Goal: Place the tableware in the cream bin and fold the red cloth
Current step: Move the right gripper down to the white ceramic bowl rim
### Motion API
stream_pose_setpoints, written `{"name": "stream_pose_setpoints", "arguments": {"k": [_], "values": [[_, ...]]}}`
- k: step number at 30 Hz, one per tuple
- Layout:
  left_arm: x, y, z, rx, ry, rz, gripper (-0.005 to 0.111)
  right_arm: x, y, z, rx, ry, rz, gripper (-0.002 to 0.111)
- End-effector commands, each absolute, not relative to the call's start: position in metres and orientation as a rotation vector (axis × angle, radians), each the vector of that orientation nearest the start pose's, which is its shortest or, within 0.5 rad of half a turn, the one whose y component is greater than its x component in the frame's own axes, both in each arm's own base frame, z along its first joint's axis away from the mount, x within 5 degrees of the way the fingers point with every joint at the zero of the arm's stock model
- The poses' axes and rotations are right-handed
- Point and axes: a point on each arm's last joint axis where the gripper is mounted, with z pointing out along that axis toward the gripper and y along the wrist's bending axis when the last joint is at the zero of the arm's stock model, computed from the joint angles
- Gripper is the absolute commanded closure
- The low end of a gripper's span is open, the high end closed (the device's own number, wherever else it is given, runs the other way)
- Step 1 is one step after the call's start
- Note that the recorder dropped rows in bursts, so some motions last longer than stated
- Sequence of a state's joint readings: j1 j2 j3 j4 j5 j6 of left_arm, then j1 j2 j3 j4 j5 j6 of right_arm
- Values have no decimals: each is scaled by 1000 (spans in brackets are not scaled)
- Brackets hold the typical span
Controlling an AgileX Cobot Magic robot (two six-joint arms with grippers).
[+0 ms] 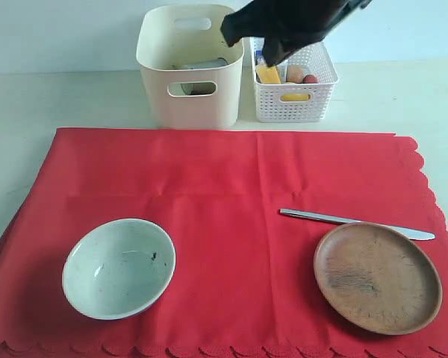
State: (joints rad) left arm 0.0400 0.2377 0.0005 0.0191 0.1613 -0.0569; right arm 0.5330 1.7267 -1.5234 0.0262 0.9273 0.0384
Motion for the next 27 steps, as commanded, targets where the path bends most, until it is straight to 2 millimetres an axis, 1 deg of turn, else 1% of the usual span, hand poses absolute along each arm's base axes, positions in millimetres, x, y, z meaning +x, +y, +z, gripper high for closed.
{"name": "stream_pose_setpoints", "arguments": {"k": [1,4,7,10,14,15,16,17,18,19,22,24,26,27], "values": [[73,3,183,-79,1882,-1,106,316,207,287,-738,2528,455,108],[73,3,183,-79,1882,-1,106,310,214,274,-776,2501,551,108],[73,3,183,-79,1882,-1,106,302,223,262,-841,2488,553,108],[73,3,183,-79,1882,-1,106,293,238,252,-913,2494,557,108],[73,3,183,-79,1882,-1,106,274,271,230,-1059,2488,565,108],[73,3,183,-79,1882,-1,106,269,282,221,-1101,2479,557,108],[73,3,183,-79,1882,-1,106,267,286,216,-1120,2477,550,108],[73,3,183,-79,1882,-1,106,261,297,208,-1164,2455,536,107],[73,3,183,-79,1882,-1,106,259,302,205,-1177,2444,535,106],[73,3,183,-79,1882,-1,106,256,309,199,-1186,2430,532,101],[73,3,183,-79,1882,-1,106,252,320,193,-1199,2384,514,88],[73,3,183,-79,1882,-1,106,249,325,189,-1212,2369,509,78],[73,3,183,-79,1882,-1,106,249,326,184,-1215,2380,509,65],[73,3,183,-79,1882,-1,106,249,327,183,-1217,2382,507,62]]}}
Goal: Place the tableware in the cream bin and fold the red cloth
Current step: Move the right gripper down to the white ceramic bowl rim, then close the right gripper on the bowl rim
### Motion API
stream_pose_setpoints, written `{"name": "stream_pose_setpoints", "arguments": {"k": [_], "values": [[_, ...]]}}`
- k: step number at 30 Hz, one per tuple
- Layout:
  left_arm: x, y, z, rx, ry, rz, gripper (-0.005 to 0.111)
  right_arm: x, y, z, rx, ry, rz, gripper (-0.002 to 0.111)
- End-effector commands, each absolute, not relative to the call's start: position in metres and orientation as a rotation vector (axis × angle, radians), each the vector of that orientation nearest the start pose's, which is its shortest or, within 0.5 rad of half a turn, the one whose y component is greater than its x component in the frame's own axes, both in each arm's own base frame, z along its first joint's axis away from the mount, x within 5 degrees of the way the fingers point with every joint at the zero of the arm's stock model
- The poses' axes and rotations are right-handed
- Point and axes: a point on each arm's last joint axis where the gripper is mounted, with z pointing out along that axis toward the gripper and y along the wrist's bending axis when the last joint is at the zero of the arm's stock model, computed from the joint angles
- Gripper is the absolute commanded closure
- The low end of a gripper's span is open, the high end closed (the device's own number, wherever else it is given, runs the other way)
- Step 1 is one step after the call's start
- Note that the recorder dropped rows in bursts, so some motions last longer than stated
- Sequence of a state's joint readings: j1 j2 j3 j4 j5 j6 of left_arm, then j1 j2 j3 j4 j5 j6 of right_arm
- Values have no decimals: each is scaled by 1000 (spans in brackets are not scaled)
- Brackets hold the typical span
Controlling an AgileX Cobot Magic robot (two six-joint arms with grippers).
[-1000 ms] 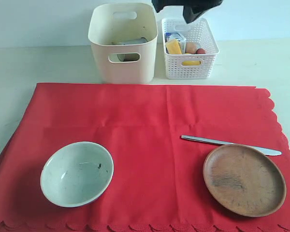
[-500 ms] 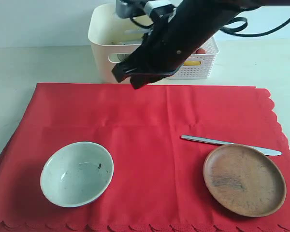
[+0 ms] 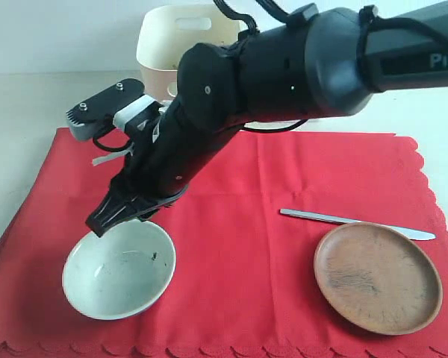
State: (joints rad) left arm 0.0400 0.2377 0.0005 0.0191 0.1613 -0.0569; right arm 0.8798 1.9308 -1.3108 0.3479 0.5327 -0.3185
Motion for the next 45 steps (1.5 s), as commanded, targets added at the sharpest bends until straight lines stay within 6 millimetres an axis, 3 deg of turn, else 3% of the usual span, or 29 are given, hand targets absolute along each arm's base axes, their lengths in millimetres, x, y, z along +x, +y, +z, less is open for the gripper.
{"name": "stream_pose_setpoints", "arguments": {"k": [1,16,33,45], "values": [[73,3,183,-79,1882,-1,106,249,327,180,-1225,2388,499,60],[73,3,183,-79,1882,-1,106,251,327,139,-1306,2469,419,58],[73,3,183,-79,1882,-1,106,251,327,134,-1311,2481,413,58],[73,3,183,-79,1882,-1,106,250,327,134,-1319,2491,412,81]]}}
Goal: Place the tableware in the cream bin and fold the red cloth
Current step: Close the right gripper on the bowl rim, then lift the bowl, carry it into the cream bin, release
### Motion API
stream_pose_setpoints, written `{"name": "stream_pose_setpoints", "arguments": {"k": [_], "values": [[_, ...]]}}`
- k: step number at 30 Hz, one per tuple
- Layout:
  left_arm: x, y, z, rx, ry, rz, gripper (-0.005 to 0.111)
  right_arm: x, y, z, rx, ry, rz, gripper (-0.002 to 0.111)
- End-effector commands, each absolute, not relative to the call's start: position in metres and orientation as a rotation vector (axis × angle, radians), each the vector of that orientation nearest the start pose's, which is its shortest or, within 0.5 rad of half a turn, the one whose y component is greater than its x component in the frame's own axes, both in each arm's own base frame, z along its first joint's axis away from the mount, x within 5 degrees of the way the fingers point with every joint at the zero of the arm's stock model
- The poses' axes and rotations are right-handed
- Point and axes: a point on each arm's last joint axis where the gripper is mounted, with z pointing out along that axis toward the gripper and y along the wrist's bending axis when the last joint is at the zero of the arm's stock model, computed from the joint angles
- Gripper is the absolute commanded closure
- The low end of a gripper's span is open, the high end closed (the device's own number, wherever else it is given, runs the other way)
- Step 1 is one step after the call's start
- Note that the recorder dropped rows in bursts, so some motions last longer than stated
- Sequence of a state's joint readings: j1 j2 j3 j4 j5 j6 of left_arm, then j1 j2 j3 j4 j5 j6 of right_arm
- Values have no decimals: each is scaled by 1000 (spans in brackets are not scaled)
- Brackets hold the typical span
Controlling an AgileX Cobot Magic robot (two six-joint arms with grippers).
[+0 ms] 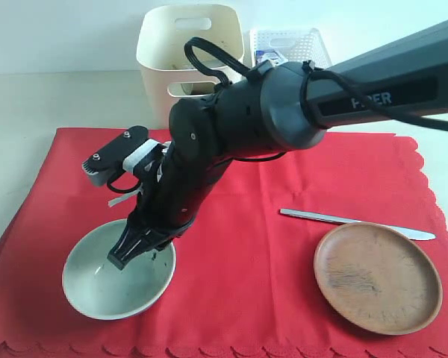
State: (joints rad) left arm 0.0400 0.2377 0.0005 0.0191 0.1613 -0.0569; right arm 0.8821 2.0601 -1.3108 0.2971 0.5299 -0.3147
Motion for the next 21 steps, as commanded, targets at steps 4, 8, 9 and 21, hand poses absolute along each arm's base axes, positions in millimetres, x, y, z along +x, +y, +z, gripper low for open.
{"name": "stream_pose_setpoints", "arguments": {"k": [4,8,9,21], "values": [[73,3,183,-79,1882,-1,106,249,327,133,-1314,2507,420,106],[73,3,183,-79,1882,-1,106,249,327,146,-1294,2485,446,108],[73,3,183,-79,1882,-1,106,249,327,150,-1297,2483,449,108],[73,3,183,-79,1882,-1,106,260,333,244,-1238,2233,509,108]]}}
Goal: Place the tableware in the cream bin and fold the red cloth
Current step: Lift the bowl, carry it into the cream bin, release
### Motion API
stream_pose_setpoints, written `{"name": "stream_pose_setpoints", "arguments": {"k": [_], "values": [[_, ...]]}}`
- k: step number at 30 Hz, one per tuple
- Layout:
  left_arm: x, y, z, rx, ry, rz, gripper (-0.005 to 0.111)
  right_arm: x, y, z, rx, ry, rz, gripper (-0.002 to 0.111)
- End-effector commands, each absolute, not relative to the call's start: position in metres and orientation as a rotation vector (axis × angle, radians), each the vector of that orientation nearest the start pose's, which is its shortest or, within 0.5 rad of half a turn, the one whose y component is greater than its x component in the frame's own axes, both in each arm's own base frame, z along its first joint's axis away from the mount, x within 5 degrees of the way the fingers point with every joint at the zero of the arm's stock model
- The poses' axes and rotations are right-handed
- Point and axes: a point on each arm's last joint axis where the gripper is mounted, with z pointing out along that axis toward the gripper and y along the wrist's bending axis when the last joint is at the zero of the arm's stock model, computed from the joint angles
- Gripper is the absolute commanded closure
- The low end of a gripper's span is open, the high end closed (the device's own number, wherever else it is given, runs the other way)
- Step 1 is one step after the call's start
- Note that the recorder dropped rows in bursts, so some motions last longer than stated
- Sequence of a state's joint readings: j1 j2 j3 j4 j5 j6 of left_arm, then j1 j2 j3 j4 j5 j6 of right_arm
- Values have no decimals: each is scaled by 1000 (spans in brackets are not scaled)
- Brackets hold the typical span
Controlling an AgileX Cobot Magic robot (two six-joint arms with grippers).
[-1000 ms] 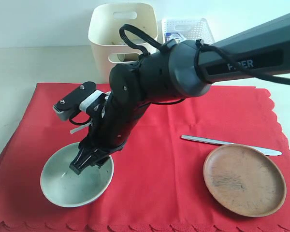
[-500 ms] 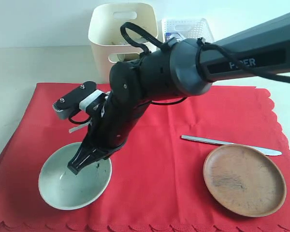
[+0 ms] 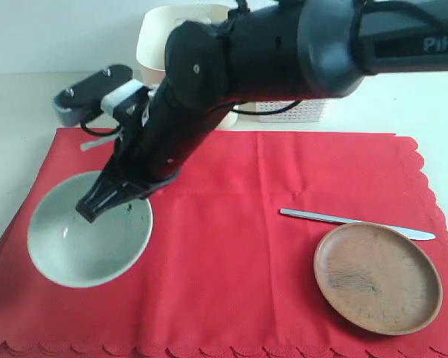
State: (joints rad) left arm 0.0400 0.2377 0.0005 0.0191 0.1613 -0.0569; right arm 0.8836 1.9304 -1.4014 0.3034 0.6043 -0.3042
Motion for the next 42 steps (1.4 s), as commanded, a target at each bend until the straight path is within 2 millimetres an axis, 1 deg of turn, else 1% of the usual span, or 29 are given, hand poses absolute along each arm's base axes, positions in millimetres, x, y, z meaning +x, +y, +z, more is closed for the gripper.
{"name": "stream_pose_setpoints", "arguments": {"k": [1,3,6,10,13,15,19,26,29,31,34,42], "values": [[73,3,183,-79,1882,-1,106,263,333,250,-1225,2214,511,108],[73,3,183,-79,1882,-1,106,271,332,264,-1188,2180,519,108],[73,3,183,-79,1882,-1,106,284,327,278,-1136,2151,520,108],[73,3,183,-79,1882,-1,106,307,314,292,-1051,2094,478,108],[73,3,183,-79,1882,-1,106,328,298,297,-966,2058,443,108],[73,3,183,-79,1882,-1,106,343,284,300,-892,2045,423,108],[73,3,183,-79,1882,-1,106,365,259,300,-772,2061,414,108],[73,3,183,-79,1882,-1,106,394,227,296,-654,2039,351,108],[73,3,183,-79,1882,-1,106,407,217,290,-600,2016,324,108],[73,3,183,-79,1882,-1,106,416,212,283,-570,2003,308,108],[73,3,183,-79,1882,-1,106,427,208,273,-536,1979,289,108],[73,3,183,-79,1882,-1,106,446,213,243,-481,1900,257,108]]}}
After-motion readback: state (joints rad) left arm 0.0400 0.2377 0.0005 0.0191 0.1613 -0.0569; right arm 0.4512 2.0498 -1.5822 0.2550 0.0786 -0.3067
